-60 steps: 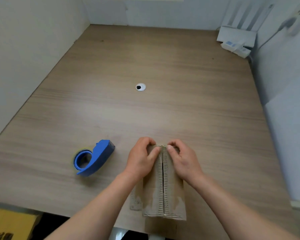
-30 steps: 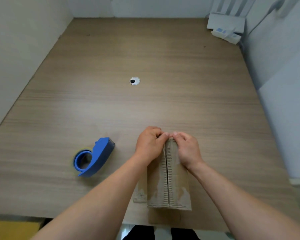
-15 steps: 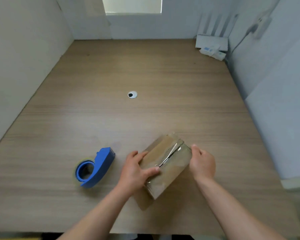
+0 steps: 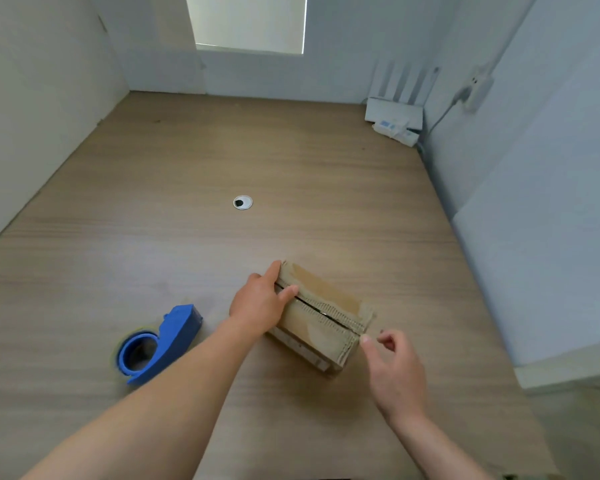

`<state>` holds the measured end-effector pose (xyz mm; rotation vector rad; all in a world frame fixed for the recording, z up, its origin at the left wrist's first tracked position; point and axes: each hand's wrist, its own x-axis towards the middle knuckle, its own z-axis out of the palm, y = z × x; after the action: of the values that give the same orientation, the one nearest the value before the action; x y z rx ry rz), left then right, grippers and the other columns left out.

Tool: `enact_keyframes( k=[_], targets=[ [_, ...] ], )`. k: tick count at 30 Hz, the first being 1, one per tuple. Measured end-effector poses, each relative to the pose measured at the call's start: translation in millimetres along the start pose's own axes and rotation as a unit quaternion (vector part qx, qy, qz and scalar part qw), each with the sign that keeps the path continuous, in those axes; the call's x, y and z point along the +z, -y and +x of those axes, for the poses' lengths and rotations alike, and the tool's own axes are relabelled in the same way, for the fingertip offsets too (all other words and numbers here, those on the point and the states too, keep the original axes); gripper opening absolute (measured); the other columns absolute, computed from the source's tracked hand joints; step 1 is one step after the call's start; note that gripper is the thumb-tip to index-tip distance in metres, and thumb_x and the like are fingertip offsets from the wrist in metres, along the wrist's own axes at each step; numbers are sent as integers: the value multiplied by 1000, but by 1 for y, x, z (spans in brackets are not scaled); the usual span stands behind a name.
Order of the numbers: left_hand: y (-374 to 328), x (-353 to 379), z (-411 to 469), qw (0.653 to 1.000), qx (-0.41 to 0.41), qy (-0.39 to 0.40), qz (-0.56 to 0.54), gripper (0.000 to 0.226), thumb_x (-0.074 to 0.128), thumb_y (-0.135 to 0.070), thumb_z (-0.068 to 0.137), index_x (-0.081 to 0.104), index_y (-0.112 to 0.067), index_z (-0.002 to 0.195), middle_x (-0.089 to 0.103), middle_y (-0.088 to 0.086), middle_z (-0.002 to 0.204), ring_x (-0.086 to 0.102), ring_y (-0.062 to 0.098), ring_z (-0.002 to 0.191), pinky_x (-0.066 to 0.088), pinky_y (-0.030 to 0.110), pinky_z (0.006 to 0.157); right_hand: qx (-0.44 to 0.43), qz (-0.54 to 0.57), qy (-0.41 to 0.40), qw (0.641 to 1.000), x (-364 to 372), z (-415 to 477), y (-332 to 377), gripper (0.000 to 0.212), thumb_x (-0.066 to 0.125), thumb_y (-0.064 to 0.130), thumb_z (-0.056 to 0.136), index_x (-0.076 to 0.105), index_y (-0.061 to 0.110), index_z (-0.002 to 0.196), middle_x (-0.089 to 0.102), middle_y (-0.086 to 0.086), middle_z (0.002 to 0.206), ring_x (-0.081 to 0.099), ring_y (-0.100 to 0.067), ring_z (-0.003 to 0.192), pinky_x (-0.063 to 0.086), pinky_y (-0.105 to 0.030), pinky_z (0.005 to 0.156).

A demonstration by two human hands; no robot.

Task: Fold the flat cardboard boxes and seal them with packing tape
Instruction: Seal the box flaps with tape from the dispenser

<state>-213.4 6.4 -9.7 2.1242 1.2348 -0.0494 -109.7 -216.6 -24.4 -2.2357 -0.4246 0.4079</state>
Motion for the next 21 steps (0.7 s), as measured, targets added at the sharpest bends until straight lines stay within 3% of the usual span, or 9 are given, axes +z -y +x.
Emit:
enact_keyframes(
  k=[2, 4, 6, 9, 12, 14, 16, 18, 21],
  targets=[
    [-2, 0, 5, 1000, 15, 23, -4, 67, 53, -59, 93, 28, -39, 152, 51, 9, 120, 55, 32, 115, 46, 38, 97, -59, -46, 7, 997, -10, 23, 15, 38, 74, 35, 86, 60, 17, 117, 62, 1, 119, 56, -20, 113, 41, -30, 94],
    [-5, 0, 5, 999, 14, 33, -24, 70, 60, -57, 91, 32, -38, 152, 49, 8, 123, 53, 29, 119, 44, 36, 100, -81, -82, 116, 987, -10, 44, 24, 50, 72, 35, 88, 58, 18, 132, 61, 2, 131, 55, -17, 123, 40, -29, 101],
    [-10, 1, 2, 996, -12, -3, -92, 73, 67, -54, 87, 38, -32, 151, 44, 8, 130, 51, 28, 126, 41, 34, 105, -80, -119, 180, 973, -5, 53, 28, 45, 70, 40, 89, 62, 23, 130, 70, 5, 119, 63, -16, 111, 46, -28, 92],
    [-18, 2, -12, 972, -58, -75, -215, 87, 73, -49, 84, 30, -21, 154, 31, 6, 151, 39, 23, 139, 31, 33, 113, -67, -110, 180, 975, 0, 45, 29, 47, 70, 49, 86, 61, 28, 127, 69, 10, 90, 65, -13, 88, 45, -29, 75],
    [-20, 20, -31, 979, -23, -48, -195, 83, 73, -39, 87, 28, -19, 153, 32, 6, 153, 37, 20, 139, 30, 28, 110, -65, -37, 248, 966, 10, 28, 20, 53, 72, 49, 83, 48, 41, 129, 69, 15, 106, 65, -4, 92, 49, -28, 82],
    [-17, 30, -39, 982, -13, -36, -183, 78, 70, -36, 90, 25, -21, 153, 40, 6, 150, 42, 21, 136, 34, 27, 105, -68, -3, 264, 962, 15, 23, 18, 69, 72, 47, 80, 39, 42, 140, 66, 18, 122, 65, -5, 106, 50, -32, 94],
    [-15, 34, -40, 983, -16, -31, -179, 81, 66, -37, 92, 18, -23, 155, 43, 5, 151, 45, 22, 135, 36, 29, 104, -96, -49, 234, 966, 15, 26, 23, 87, 71, 43, 84, 22, 31, 155, 56, 9, 139, 56, -15, 126, 44, -33, 104],
    [-14, 34, -40, 985, -20, -23, -169, 85, 64, -39, 93, 10, -24, 158, 42, 5, 153, 46, 23, 136, 36, 30, 105, -135, -100, 194, 967, 15, 35, 31, 98, 70, 47, 86, 9, 23, 160, 36, -2, 157, 35, -20, 144, 31, -32, 114],
    [-13, 35, -40, 985, -14, -4, -171, 88, 64, -42, 94, 7, -25, 158, 40, 6, 155, 44, 23, 138, 36, 30, 108, -179, -117, 200, 956, 28, 62, 48, 100, 70, 50, 86, 10, 20, 160, 13, -6, 167, 9, -18, 154, 11, -29, 122]
  ],
)
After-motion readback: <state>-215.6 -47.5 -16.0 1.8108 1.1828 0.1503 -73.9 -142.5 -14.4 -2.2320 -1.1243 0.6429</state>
